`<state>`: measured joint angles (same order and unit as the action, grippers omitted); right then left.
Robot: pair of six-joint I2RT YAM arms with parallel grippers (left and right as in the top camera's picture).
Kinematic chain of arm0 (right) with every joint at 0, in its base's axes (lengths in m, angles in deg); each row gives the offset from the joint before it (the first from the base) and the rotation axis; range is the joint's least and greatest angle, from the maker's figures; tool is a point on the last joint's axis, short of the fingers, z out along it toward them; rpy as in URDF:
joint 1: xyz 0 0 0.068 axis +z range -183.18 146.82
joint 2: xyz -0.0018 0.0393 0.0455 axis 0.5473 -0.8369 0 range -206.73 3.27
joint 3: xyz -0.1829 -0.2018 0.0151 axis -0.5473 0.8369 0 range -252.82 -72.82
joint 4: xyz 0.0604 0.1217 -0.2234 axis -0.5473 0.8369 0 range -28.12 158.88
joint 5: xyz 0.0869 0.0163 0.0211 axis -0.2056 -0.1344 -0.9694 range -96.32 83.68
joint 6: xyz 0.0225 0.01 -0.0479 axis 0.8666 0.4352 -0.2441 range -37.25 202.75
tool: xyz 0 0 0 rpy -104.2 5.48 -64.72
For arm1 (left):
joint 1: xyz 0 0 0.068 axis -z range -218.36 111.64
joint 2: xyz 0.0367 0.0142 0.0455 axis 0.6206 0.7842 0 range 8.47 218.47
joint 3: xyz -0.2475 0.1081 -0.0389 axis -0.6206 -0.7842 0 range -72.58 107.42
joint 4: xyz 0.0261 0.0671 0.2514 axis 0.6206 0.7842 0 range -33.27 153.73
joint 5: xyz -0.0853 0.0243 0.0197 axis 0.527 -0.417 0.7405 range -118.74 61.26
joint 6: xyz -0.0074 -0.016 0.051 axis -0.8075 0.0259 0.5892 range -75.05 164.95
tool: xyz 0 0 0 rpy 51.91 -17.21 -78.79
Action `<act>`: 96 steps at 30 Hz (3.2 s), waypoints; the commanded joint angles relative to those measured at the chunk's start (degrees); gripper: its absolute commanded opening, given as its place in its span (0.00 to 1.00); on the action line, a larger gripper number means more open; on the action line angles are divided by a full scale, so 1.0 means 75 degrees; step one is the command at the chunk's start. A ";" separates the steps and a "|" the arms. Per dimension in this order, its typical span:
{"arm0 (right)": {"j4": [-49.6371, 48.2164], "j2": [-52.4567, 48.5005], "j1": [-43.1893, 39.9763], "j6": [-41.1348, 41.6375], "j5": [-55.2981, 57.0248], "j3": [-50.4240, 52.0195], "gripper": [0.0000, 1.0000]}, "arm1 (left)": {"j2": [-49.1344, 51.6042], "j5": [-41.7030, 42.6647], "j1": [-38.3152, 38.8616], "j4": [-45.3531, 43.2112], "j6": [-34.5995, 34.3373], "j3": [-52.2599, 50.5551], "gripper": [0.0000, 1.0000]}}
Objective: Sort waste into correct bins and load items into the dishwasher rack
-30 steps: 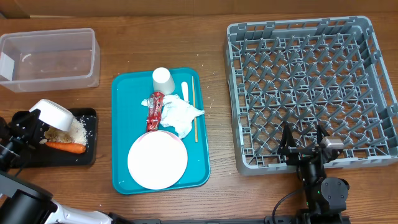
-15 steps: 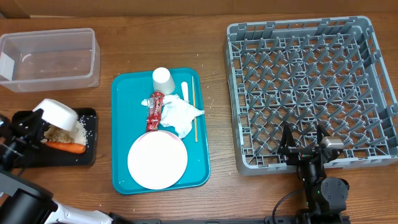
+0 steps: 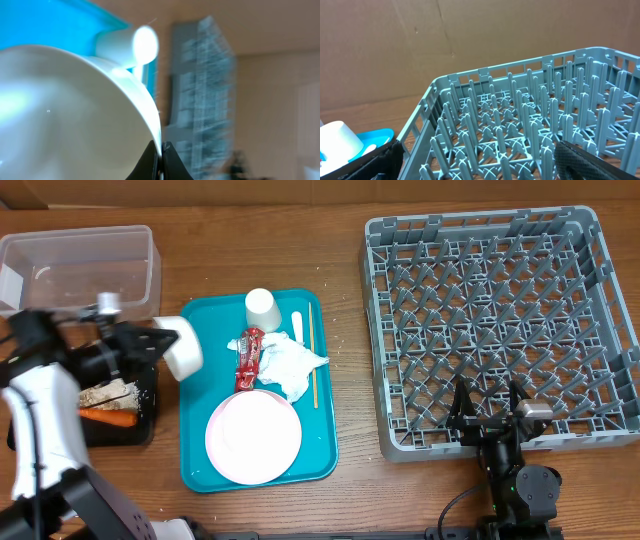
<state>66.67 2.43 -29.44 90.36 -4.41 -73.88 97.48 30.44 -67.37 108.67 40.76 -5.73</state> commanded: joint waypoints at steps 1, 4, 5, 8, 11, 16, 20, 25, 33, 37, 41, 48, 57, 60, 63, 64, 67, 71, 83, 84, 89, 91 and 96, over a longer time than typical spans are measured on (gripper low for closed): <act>-0.0023 0.0090 0.0003 -0.0029 0.0076 0.0082 1.00 | -0.0125 -0.3701 0.1419 -0.0306 -0.0985 0.0093 0.04; -0.0023 0.0090 0.0003 -0.0029 0.0076 0.0082 1.00 | -0.0020 -0.5694 0.2699 -0.0743 -0.1649 0.0093 0.04; -0.0023 0.0090 0.0006 -0.0029 0.0076 0.0082 1.00 | 0.0009 -0.6330 0.2987 -0.0833 -0.1871 0.0093 0.04; -0.0023 0.0090 0.0003 -0.0026 0.0076 0.0082 1.00 | 0.0111 -0.7813 0.3745 -0.1142 -0.2215 0.0093 0.04; -0.0023 0.0090 0.0003 -0.0029 0.0076 0.0082 1.00 | 0.0236 -0.7828 0.4086 -0.1431 -0.2215 0.0093 0.04; -0.0023 0.0090 0.0003 -0.0026 0.0076 0.0082 1.00 | 0.0542 -0.8174 0.4243 -0.1784 -0.2215 0.0093 0.04; -0.0023 0.0090 0.0003 -0.0029 0.0076 0.0082 1.00 | 0.0968 -0.8142 0.4246 -0.2226 -0.2215 0.0093 0.04; -0.0023 0.0090 0.0003 -0.0029 0.0076 0.0082 1.00 | 0.1218 -0.8000 0.4246 -0.2769 -0.2212 0.0093 0.04; -0.0023 0.0090 0.0003 -0.0029 0.0076 0.0082 1.00 | 0.1218 -0.7679 0.4246 -0.2897 -0.2127 0.0093 0.18; -0.0023 0.0090 0.0003 -0.0029 0.0076 0.0082 1.00 | 0.1201 -0.7688 0.4246 -0.2646 -0.2122 0.0131 0.25; -0.0023 0.0090 0.0003 -0.0029 0.0076 0.0082 1.00 | 0.1049 -0.7685 0.4243 -0.1883 -0.2127 0.0554 0.27; -0.0023 0.0090 0.0006 -0.0029 0.0076 0.0082 1.00 | 0.0673 -0.7536 0.4243 0.1148 -0.2127 0.2419 0.72; -0.0023 0.0090 0.0003 -0.0029 0.0076 0.0082 1.00 | 0.0629 -0.6283 0.4380 0.3958 -0.1577 0.2757 0.72; -0.0023 0.0090 0.0003 -0.0029 0.0076 0.0082 1.00 | 0.0629 -0.5869 0.4613 0.4258 -0.1320 0.2623 0.69; -0.0023 0.0090 0.0003 -0.0029 0.0076 0.0082 1.00 | 0.0629 -0.5759 0.5094 0.4281 -0.1300 0.2401 0.68; -0.0023 0.0090 0.0006 -0.0029 0.0076 0.0082 1.00 | 0.0629 -0.5759 0.5275 0.4237 -0.1306 0.2305 0.68; -0.0023 0.0090 0.0003 -0.0029 0.0076 0.0082 1.00 | 0.0629 -0.5761 0.6070 0.3689 -0.1687 0.1716 0.70; -0.0023 0.0090 0.0003 -0.0029 0.0076 0.0082 1.00 | 0.0632 -0.5770 0.6747 0.2868 -0.2072 0.0970 0.72; -0.0023 0.0090 0.0003 -0.0029 0.0076 0.0082 1.00 | 0.0632 -0.6653 0.7079 0.1798 -0.2302 -0.0289 0.62; -0.0023 0.0090 0.0003 -0.0029 0.0076 0.0082 1.00 | 0.0632 -0.6790 0.7082 0.1667 -0.2296 -0.0329 0.60; -0.0023 0.0090 0.0003 -0.0029 0.0076 0.0082 1.00 | 0.0632 -0.6977 0.7149 0.1268 -0.2209 -0.0510 0.47; -0.0023 0.0090 0.0006 -0.0029 0.0076 0.0082 1.00 | 0.0632 -0.6980 0.7254 0.1209 -0.2206 -0.0589 0.47; -0.0023 0.0090 0.0003 -0.0029 0.0076 0.0082 1.00 | 0.0632 -0.7140 0.7778 0.0933 -0.2253 -0.0848 0.49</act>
<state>66.70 2.43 -29.44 90.39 -4.38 -73.88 102.33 -21.16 -11.53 116.45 24.04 -10.71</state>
